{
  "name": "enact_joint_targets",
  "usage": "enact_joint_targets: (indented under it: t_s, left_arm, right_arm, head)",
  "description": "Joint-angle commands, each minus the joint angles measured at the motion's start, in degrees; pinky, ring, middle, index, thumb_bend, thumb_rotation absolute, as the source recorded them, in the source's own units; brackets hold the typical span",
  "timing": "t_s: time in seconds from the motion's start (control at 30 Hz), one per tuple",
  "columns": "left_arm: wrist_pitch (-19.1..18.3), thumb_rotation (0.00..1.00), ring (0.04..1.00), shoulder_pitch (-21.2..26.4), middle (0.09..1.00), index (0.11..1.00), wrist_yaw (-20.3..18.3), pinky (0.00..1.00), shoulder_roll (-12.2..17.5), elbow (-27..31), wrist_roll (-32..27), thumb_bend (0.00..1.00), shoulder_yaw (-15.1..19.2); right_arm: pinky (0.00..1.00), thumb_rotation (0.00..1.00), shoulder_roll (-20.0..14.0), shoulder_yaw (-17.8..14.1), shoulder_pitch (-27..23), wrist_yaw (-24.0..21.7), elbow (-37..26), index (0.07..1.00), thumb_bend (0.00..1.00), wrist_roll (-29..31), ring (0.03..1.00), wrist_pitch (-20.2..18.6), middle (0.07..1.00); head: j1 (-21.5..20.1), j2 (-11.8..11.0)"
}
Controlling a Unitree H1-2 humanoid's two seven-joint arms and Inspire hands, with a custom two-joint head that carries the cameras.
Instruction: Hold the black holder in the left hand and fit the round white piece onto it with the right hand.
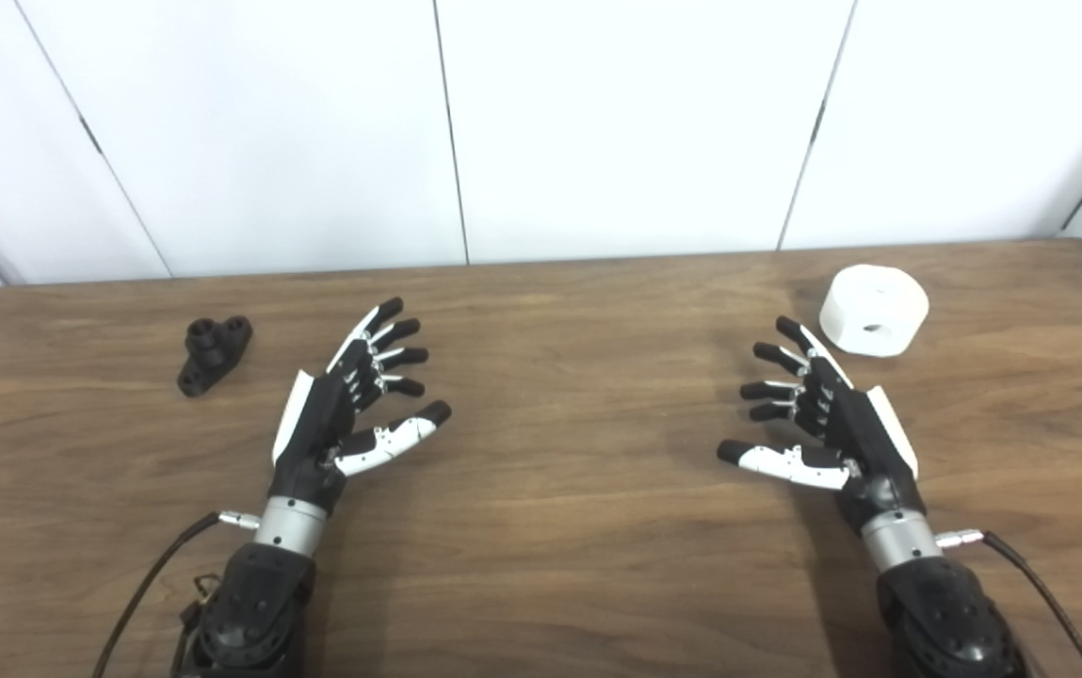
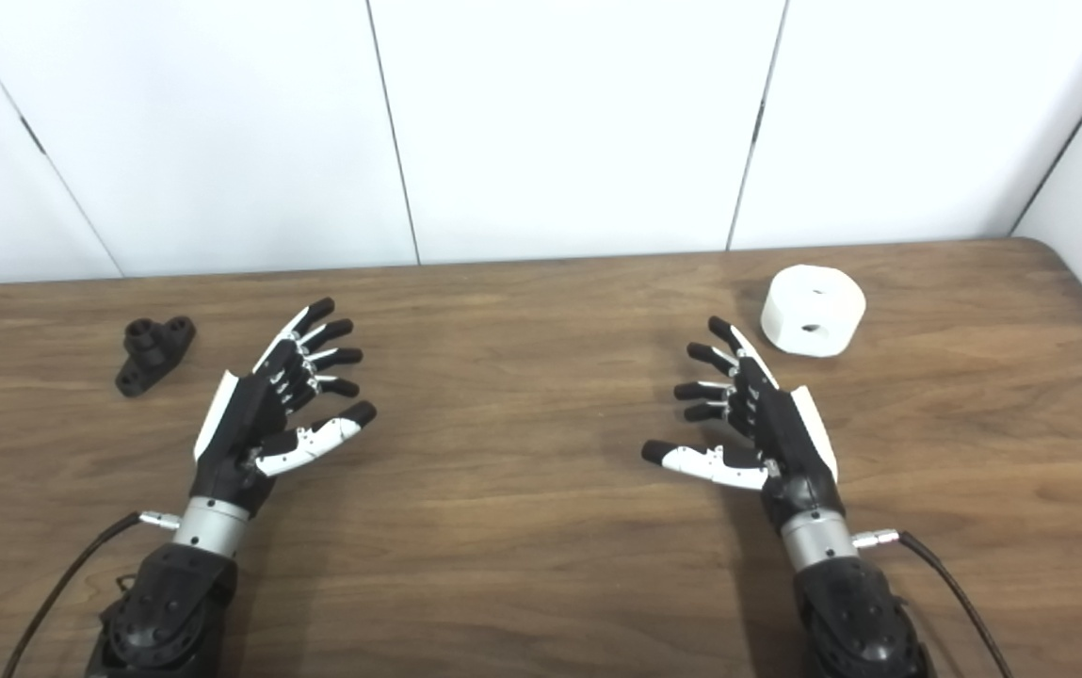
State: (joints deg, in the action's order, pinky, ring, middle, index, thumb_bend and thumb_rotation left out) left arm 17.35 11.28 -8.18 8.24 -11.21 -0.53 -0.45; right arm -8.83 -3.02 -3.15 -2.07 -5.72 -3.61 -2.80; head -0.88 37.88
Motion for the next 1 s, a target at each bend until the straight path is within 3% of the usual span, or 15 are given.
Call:
enact_joint_targets:
  t_s: [0.0, 0.13, 0.33, 0.5, 0.6, 0.73, 0.87, 0.97]
  left_arm:
    - [1.47, 0.04, 0.763, 0.59, 0.864, 0.922, -0.67, 0.61, -0.07, -0.55, -1.25, 0.71, -0.28]
    - [2.02, 0.02, 0.746, 0.64, 0.850, 0.913, -0.76, 0.59, 0.05, -0.63, -0.67, 0.70, -0.31]
    - [2.51, 0.00, 0.709, 0.64, 0.839, 0.906, -0.76, 0.54, -0.10, -0.77, -0.67, 0.69, -0.30]
    - [1.72, 0.00, 0.715, 0.65, 0.838, 0.901, 0.09, 0.53, -1.67, -1.34, 0.87, 0.68, -1.38]
    - [1.50, 0.01, 0.723, 0.80, 0.839, 0.894, 1.49, 0.54, -2.78, -2.62, 3.77, 0.68, -2.25]
    - [2.72, 0.01, 0.724, 1.16, 0.837, 0.889, 4.07, 0.55, -3.94, -4.91, 8.11, 0.69, -3.48]
    - [2.81, 0.01, 0.752, 1.39, 0.837, 0.876, 4.85, 0.60, -4.59, -6.23, 9.49, 0.70, -4.23]
    - [2.86, 0.00, 0.754, 1.54, 0.835, 0.869, 4.57, 0.60, -5.09, -6.61, 8.77, 0.71, -4.16]
  right_arm:
    - [0.62, 0.06, -0.55, -0.29, -1.07, -0.07, -1.87, 0.926, 0.80, 0.34, 0.677, 0.94, 0.847]
    - [0.59, 0.05, -0.14, -0.47, -1.17, 0.68, -1.38, 0.915, 0.80, -0.04, 0.655, 2.81, 0.831]
    - [0.62, 0.06, 0.00, -0.78, -1.09, 0.47, -1.74, 0.914, 0.80, 0.69, 0.657, 2.18, 0.831]
    - [0.54, 0.02, -1.76, -1.85, -1.12, -0.64, 0.74, 0.925, 0.77, 2.37, 0.655, 5.70, 0.844]
    - [0.58, 0.05, -2.87, -2.70, -0.65, -0.81, 1.59, 0.922, 0.78, 2.89, 0.657, 5.50, 0.842]
    - [0.65, 0.05, -3.13, -3.45, 0.16, -1.29, 0.75, 0.919, 0.76, 4.54, 0.690, 2.07, 0.848]
    - [0.68, 0.00, -4.06, -3.38, -0.07, -2.23, 2.57, 0.946, 0.68, 4.87, 0.712, 5.40, 0.878]
    - [0.73, 0.00, -4.30, -3.23, -0.13, -2.18, 2.12, 0.950, 0.66, 4.42, 0.696, 5.27, 0.879]
  head:
    - [0.07, 0.05]
    - [-0.10, 0.14]
    - [1.56, -0.22]
    - [13.37, -2.79]
    - [18.30, -4.93]
    - [21.68, -7.76]
    - [22.55, -8.34]
    - [22.67, -8.25]
